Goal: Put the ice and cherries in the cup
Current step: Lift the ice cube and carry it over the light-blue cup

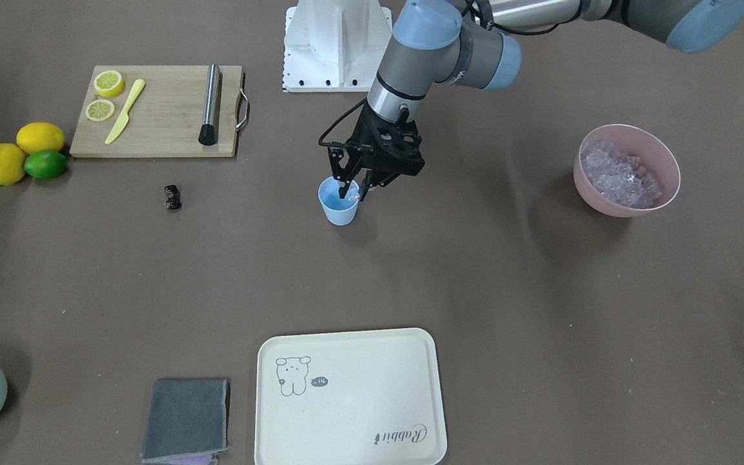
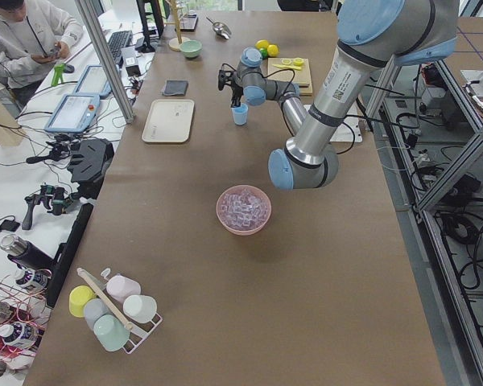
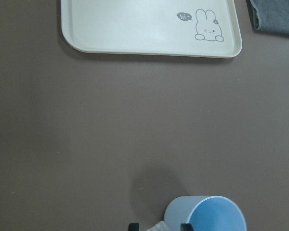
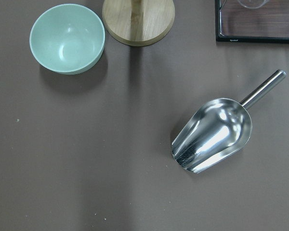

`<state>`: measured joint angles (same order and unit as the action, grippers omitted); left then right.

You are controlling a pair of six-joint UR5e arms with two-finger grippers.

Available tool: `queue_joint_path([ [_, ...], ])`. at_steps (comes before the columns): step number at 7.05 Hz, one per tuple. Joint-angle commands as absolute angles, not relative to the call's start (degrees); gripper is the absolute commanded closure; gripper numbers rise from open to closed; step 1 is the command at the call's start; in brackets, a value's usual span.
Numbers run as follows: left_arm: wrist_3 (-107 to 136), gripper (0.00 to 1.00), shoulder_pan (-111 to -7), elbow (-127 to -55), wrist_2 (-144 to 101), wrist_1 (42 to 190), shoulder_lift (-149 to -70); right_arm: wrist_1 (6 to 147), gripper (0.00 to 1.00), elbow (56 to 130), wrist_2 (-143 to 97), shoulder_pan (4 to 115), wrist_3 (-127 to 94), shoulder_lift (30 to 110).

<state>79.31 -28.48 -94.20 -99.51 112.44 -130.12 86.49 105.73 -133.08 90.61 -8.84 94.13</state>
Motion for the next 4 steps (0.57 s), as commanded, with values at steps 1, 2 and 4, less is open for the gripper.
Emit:
queue_joint_path([
  [1, 80.0, 0.93, -25.9, -93.4, -98.5, 113.4, -130.5, 86.2, 0.0, 105.7, -133.1, 90.6, -8.8, 94.3],
  [2, 80.0, 0.66, -24.5, -93.7, -97.0, 113.5, -130.7, 86.1, 0.0, 105.7, -133.1, 90.6, -8.9, 94.2],
  [4, 79.6, 0.02, -24.6, -95.0, -97.1, 113.4, -130.3, 86.2, 0.0, 105.7, -133.1, 90.6, -8.9, 94.2],
])
